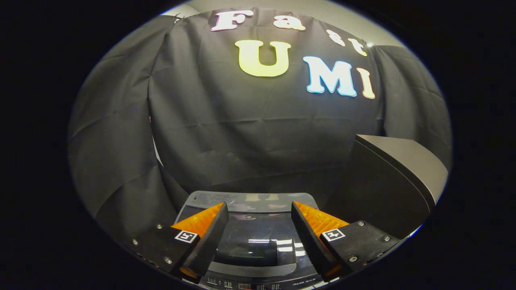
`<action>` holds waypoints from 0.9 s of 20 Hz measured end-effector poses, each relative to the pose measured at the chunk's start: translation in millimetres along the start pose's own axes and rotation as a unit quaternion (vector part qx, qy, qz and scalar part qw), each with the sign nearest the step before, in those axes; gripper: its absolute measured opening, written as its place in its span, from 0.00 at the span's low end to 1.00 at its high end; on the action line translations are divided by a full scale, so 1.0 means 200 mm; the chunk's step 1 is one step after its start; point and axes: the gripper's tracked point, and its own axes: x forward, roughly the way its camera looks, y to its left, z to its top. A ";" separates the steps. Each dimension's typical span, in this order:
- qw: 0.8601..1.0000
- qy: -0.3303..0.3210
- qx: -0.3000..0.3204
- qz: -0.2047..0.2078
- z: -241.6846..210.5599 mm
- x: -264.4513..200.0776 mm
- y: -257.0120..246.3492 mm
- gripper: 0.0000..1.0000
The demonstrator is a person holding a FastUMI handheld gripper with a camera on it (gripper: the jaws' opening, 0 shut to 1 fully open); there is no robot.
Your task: Put the clothes into the washing machine and then close the washing machine lid.
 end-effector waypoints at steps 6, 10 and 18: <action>1.000 -0.017 0.012 0.003 0.07 -0.05 -0.03 0.96; 0.999 -0.004 0.034 -0.024 -0.08 -0.14 -0.16 0.96; 1.000 -0.002 -0.019 -0.005 -0.46 -0.77 -0.49 0.96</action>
